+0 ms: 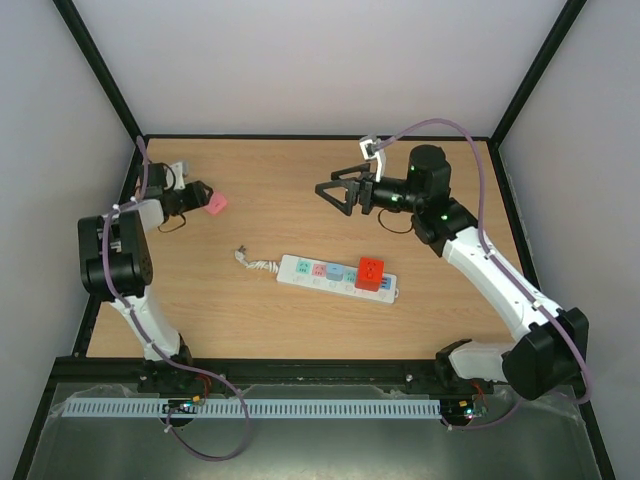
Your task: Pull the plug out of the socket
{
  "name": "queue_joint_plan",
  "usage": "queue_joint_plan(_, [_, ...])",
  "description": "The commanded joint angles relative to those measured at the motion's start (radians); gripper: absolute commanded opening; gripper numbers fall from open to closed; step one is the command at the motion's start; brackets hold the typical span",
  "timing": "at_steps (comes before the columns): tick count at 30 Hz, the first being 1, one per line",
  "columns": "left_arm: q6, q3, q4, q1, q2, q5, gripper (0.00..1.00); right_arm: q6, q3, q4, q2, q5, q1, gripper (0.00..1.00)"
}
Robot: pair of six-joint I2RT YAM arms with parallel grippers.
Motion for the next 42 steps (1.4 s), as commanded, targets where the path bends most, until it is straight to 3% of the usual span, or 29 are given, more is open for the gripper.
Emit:
queue_joint_plan(1, [0.067,0.006,-0.023,-0.01,-0.092,-0.029,0.64,-0.156,0.026,-0.127,-0.029,0.016,0.001,0.98])
queue_joint_plan(9, [0.227,0.002,-0.113,-0.057,-0.183,0.002,0.71,-0.538,0.098,-0.504,-0.005,0.073,-0.006,0.98])
queue_joint_plan(14, [0.353,0.007,-0.195,-0.103,-0.237,0.091,0.73,-0.693,0.094,-0.632,-0.012,0.165,-0.017,0.98])
queue_joint_plan(19, [0.555,0.014,-0.329,-0.179,-0.291,0.205,0.81,-0.882,0.053,-0.744,-0.026,0.218,-0.054,0.98])
queue_joint_plan(27, [0.792,0.022,-0.51,-0.357,-0.313,0.29,0.81,-1.107,-0.091,-0.79,-0.053,0.335,-0.131,0.98])
queue_joint_plan(34, [0.926,-0.044,-0.487,-0.53,-0.327,0.264,0.8,-1.229,-0.205,-0.799,-0.083,0.373,-0.17,0.98])
queue_joint_plan(42, [0.958,-0.038,-0.451,-0.685,-0.258,0.237,0.79,-1.315,-0.327,-0.734,-0.078,0.414,-0.175,0.98])
